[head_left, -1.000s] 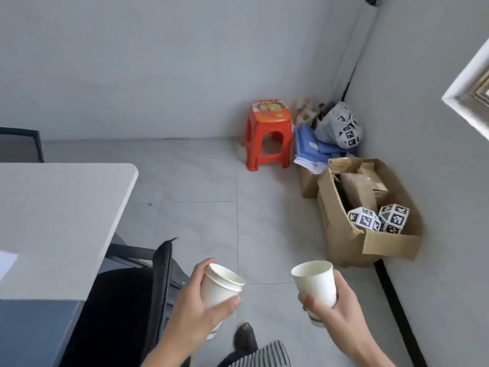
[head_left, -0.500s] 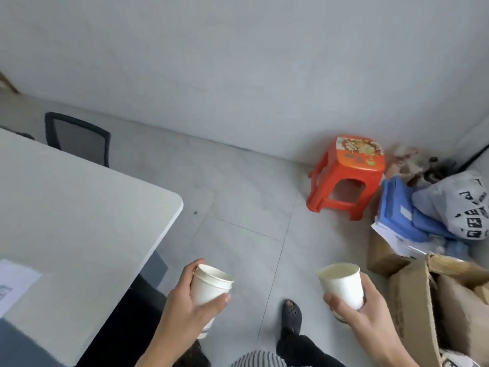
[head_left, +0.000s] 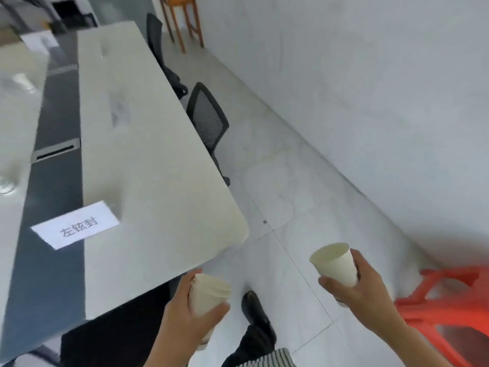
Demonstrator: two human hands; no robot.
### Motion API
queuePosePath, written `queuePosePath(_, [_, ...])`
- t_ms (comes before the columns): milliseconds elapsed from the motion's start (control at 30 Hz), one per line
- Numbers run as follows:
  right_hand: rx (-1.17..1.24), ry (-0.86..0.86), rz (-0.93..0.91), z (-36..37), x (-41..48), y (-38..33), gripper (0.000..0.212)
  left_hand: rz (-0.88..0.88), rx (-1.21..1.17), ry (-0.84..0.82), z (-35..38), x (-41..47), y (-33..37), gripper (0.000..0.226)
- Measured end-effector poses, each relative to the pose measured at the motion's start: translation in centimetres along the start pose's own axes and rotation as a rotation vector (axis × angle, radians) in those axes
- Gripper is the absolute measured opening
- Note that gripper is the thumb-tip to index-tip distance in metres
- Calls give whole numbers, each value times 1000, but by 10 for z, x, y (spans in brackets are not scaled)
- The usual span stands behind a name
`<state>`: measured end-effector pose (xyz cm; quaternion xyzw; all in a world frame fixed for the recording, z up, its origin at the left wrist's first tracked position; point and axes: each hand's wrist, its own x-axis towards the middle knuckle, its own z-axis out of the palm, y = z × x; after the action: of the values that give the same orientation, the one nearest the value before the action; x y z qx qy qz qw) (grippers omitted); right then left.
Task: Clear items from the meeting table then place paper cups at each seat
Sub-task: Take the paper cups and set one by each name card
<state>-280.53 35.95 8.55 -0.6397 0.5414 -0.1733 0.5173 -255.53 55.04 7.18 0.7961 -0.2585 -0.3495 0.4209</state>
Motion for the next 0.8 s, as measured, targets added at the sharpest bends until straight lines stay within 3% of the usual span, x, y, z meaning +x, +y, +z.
queuePosePath(467, [-115, -419, -172, 74, 221, -130, 53, -38, -134, 249, -42, 188, 97, 67])
queuePosePath(800, [-273, -857, -292, 192, 355, -210, 41, -388, -209, 735, -75, 201, 88, 74])
